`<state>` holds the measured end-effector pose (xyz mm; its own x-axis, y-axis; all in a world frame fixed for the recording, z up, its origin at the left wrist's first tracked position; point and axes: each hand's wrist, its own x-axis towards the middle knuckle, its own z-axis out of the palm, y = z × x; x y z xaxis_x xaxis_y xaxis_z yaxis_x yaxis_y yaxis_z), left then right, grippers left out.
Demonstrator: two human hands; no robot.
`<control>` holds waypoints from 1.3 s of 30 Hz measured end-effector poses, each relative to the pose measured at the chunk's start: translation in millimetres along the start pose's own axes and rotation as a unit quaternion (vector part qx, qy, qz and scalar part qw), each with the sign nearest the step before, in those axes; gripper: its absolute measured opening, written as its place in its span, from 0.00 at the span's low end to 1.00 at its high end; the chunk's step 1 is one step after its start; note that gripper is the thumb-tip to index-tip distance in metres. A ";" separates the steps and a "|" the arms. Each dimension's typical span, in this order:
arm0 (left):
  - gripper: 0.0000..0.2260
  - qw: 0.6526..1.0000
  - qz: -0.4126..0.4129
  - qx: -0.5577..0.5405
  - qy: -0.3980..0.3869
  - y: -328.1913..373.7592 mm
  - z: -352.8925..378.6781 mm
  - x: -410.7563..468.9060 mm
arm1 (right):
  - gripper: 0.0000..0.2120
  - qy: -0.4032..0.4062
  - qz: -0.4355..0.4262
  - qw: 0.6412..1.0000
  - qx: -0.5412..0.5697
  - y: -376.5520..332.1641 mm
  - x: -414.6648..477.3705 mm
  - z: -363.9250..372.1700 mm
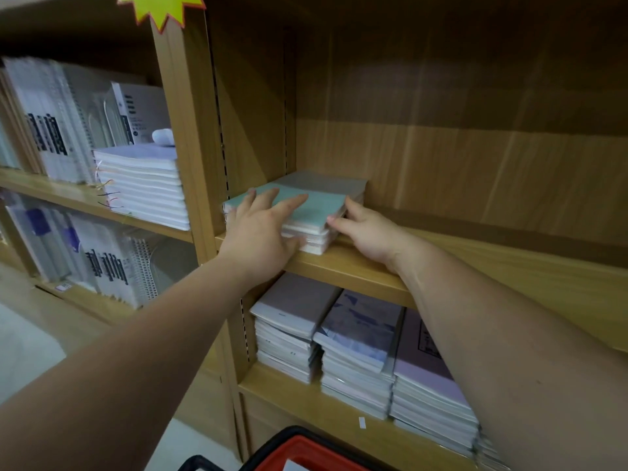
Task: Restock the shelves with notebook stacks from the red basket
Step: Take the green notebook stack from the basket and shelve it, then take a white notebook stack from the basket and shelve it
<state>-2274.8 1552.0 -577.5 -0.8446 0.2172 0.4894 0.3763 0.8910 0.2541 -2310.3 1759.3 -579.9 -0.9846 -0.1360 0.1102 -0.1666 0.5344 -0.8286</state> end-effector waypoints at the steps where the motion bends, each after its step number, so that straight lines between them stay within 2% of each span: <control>1: 0.32 1.000 0.006 -0.009 0.002 6.2 1.3 -1.4 | 0.54 -0.003 0.003 1.000 -0.008 -0.4 0.1 0.7; 3: 0.32 0.999 -0.009 -0.041 -0.022 17.7 5.5 -2.7 | 0.54 -0.001 0.008 1.000 -0.015 -2.7 -1.0 2.3; 6: 0.30 0.997 -0.028 -0.040 -0.065 22.8 12.0 0.0 | 0.41 0.024 0.013 0.999 -0.043 -6.2 -4.9 2.5; 8: 0.28 0.997 -0.021 -0.036 -0.068 21.0 14.0 1.7 | 0.36 0.038 0.014 0.996 -0.080 -4.8 -2.2 2.3; 16: 0.28 0.994 -0.031 0.006 -0.106 24.1 8.3 7.4 | 0.34 0.050 0.041 0.967 -0.247 -16.8 -16.5 7.3; 20: 0.28 0.989 -0.055 0.058 -0.128 35.0 5.7 6.4 | 0.33 -0.012 0.065 0.950 -0.304 -23.3 -40.8 8.4; 22: 0.29 0.989 -0.066 0.077 -0.106 39.2 8.1 -2.8 | 0.33 -0.031 0.069 0.941 -0.331 -22.4 -60.6 6.0; 25: 0.29 0.998 -0.057 0.037 -0.015 36.4 18.6 -43.5 | 0.30 -0.020 0.026 0.908 -0.418 -12.5 -104.9 7.2; 28: 0.29 0.996 -0.029 -0.040 0.076 30.3 40.3 -109.1 | 0.29 0.070 -0.070 0.864 -0.494 10.3 -147.7 12.9; 29: 0.30 0.996 -0.018 -0.052 0.071 31.4 50.8 -132.9 | 0.30 0.084 -0.086 0.862 -0.493 17.8 -162.1 15.8; 31: 0.30 0.998 0.013 -0.053 0.016 35.6 76.8 -181.0 | 0.31 0.081 -0.110 0.874 -0.466 34.9 -193.0 23.6; 33: 0.30 0.997 0.027 -0.070 -0.032 38.5 96.2 -218.7 | 0.31 0.082 -0.141 0.904 -0.395 58.3 -217.9 35.8; 36: 0.30 0.982 0.032 -0.074 -0.173 52.9 142.5 -280.3 | 0.30 0.049 -0.050 0.956 -0.285 127.7 -276.4 65.9; 39: 0.33 0.958 -0.009 -0.020 -0.288 54.7 168.8 -316.4 | 0.30 -0.012 0.104 0.979 -0.177 185.8 -323.2 104.5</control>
<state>-2051.3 1599.4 -859.2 -0.9166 0.3964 -0.0525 0.3647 0.8827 0.2963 -2017.4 1815.4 -826.9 -0.9983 -0.0102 -0.0570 0.0254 0.8078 -0.5888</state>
